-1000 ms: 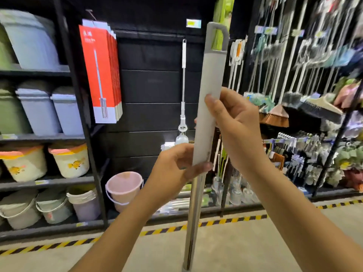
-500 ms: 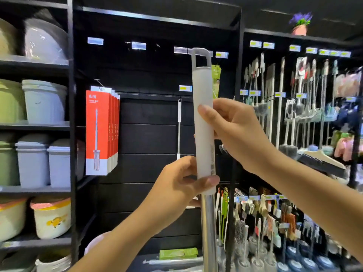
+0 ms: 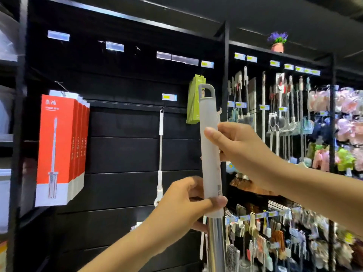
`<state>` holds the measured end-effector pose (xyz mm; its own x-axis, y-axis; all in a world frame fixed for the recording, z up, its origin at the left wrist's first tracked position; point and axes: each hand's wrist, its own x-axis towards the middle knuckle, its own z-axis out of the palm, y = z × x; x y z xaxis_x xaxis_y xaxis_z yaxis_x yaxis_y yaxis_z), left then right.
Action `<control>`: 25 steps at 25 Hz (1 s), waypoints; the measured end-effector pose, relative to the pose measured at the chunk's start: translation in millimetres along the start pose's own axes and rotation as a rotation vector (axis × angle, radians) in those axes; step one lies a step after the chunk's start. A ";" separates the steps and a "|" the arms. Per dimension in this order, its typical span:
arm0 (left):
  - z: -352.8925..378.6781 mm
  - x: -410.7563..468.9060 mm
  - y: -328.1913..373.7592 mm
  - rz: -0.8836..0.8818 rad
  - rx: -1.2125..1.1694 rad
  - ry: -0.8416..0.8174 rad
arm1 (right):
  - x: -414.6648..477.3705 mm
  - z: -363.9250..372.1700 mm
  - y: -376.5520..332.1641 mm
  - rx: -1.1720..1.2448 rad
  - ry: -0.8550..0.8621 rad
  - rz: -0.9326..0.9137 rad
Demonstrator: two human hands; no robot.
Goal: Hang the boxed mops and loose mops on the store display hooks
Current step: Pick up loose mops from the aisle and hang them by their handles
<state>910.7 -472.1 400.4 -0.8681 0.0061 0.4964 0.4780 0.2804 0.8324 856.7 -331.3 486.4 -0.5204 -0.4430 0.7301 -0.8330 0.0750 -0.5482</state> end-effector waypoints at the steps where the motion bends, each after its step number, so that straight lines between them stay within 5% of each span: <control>1: -12.7 12.0 -5.5 0.005 -0.004 -0.006 | 14.0 8.5 5.1 0.000 0.003 0.009; 16: -156.1 169.9 -120.1 0.038 0.164 -0.051 | 176.6 114.9 119.5 0.022 0.040 0.116; 25: -175.7 291.8 -215.4 -0.044 0.257 0.099 | 273.6 141.8 241.7 0.086 0.034 0.215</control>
<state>578.0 -699.4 409.3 -0.8638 -0.1014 0.4936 0.3797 0.5129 0.7699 539.6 -561.0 495.7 -0.6912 -0.3949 0.6053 -0.6841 0.0876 -0.7241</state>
